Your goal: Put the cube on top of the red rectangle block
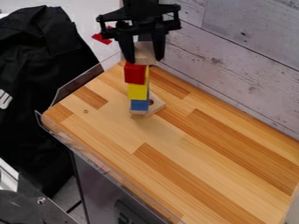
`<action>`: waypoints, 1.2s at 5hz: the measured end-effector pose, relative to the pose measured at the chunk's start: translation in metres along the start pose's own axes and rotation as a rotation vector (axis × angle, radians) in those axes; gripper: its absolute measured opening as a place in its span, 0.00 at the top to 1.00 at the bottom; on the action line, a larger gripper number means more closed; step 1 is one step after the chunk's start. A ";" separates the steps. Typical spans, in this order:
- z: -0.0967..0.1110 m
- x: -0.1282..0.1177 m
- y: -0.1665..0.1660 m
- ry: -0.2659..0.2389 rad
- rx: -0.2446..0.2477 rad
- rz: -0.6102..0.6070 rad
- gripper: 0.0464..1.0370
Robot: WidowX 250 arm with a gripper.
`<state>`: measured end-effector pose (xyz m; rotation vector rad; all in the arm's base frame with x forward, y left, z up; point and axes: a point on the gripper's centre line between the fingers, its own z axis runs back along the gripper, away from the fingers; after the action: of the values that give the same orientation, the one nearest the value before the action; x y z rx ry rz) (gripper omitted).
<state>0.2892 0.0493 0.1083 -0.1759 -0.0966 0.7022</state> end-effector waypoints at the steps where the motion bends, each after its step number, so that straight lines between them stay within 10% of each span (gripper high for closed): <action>1: 0.002 0.006 0.003 -0.010 -0.004 0.008 0.50; 6: -0.020 0.021 0.007 0.049 0.008 0.014 0.50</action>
<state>0.3034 0.0659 0.0878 -0.1864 -0.0461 0.7113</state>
